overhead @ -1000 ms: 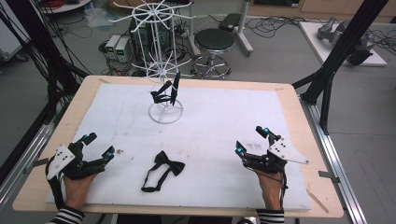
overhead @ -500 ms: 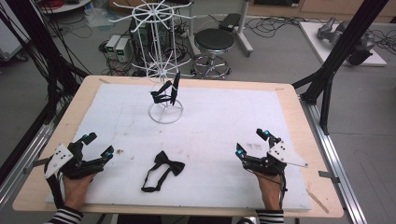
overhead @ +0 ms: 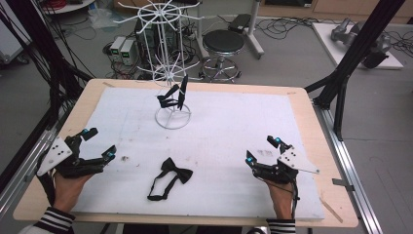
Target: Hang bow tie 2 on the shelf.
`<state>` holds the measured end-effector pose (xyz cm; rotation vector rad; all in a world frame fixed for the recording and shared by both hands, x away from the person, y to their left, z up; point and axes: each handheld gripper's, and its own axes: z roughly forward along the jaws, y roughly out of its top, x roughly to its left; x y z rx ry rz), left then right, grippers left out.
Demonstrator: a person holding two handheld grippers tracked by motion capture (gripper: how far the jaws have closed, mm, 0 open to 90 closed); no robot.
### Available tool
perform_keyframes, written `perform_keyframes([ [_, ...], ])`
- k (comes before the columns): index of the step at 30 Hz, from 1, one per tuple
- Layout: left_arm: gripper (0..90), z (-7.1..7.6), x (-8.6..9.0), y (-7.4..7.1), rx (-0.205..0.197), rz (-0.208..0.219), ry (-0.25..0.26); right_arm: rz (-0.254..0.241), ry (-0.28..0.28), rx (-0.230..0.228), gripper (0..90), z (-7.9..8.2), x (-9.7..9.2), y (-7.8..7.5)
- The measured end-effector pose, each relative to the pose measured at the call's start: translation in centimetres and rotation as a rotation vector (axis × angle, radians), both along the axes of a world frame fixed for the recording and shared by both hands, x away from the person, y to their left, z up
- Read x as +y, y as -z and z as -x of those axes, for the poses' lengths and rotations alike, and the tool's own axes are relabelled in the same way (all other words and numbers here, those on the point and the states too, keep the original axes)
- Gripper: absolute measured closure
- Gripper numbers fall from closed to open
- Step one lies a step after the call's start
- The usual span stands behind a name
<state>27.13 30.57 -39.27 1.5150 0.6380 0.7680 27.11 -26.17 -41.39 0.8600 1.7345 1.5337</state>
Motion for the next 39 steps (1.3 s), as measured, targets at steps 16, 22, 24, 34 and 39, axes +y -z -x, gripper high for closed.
perform_keyframes([
  [16, 12.9, -1.9, -2.4, -3.7, 0.043, -0.113, 0.161, -0.058, 0.004, -0.01, 11.4, 0.5, -0.5, 0.6],
  [22, 12.9, -2.7, -3.4, -4.3, 0.086, -0.194, 0.244, -0.048, -0.001, -0.044, 11.4, 0.9, -0.4, 1.0],
  [24, 13.0, -3.0, -3.9, -4.5, 0.108, -0.22, 0.276, -0.045, 0.003, -0.05, 11.4, 1.1, -0.4, 1.4],
  [34, 13.0, -4.4, -6.5, -5.1, 0.168, -0.351, 0.386, -0.047, 0.015, -0.054, 11.4, 1.7, -0.8, 2.5],
  [39, 13.1, -4.8, -7.6, -5.5, 0.182, -0.43, 0.422, -0.054, -0.004, -0.038, 11.4, 1.7, -0.7, 2.8],
])
